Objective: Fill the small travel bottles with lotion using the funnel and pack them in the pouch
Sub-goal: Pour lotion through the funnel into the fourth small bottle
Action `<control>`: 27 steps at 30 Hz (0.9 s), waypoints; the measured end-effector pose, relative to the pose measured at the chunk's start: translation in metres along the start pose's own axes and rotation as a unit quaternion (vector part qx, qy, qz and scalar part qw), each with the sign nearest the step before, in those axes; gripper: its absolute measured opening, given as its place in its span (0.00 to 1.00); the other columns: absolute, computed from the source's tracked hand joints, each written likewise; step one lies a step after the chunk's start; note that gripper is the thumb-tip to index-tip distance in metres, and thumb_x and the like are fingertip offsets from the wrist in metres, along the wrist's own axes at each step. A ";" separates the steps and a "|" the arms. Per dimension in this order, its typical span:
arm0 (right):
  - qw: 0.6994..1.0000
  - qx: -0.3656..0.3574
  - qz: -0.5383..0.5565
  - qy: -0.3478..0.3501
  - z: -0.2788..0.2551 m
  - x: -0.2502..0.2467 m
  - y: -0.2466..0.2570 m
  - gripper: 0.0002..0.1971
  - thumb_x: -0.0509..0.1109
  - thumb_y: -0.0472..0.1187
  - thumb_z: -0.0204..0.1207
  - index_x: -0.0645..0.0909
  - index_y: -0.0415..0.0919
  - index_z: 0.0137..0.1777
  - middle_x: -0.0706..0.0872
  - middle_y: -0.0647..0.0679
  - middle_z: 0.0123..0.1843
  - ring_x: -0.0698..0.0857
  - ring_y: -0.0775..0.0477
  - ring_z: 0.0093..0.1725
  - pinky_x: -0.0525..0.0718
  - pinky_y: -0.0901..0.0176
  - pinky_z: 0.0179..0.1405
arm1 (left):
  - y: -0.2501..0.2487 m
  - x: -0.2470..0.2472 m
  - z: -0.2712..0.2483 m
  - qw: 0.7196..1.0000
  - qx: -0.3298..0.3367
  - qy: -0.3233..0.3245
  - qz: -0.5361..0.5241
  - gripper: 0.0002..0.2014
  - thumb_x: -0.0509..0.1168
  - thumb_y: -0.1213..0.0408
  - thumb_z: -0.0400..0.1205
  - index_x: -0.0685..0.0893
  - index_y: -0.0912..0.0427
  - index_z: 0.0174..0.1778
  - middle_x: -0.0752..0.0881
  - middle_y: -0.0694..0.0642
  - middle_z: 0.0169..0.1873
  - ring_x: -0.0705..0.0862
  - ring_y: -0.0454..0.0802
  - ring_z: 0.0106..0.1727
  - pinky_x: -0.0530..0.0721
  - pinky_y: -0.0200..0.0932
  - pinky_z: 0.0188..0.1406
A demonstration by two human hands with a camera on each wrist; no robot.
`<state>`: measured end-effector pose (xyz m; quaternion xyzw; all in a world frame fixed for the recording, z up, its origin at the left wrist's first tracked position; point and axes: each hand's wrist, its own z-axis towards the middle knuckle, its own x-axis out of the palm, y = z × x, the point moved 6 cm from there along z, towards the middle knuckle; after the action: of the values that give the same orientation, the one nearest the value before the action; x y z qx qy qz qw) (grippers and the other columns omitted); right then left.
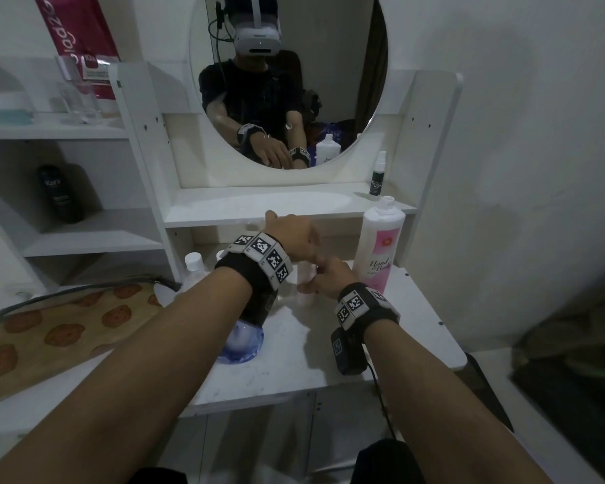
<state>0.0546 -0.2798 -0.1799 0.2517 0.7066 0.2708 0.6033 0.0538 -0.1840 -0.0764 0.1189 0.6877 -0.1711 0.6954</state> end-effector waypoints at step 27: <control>1.000 -0.004 0.001 -0.009 0.002 0.002 -0.004 0.19 0.84 0.46 0.63 0.87 0.47 0.54 0.91 0.48 0.51 0.88 0.44 0.52 0.85 0.44 0.59 | 0.009 0.008 0.003 0.999 -0.020 0.007 0.039 0.16 0.73 0.48 0.73 0.86 0.43 0.56 0.87 0.43 0.51 0.82 0.46 0.58 0.59 0.58 0.67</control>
<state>0.0563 -0.2811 -0.1840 0.2524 0.7001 0.2719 0.6101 0.0597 -0.1778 -0.0851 0.1334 0.6908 -0.1292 0.6988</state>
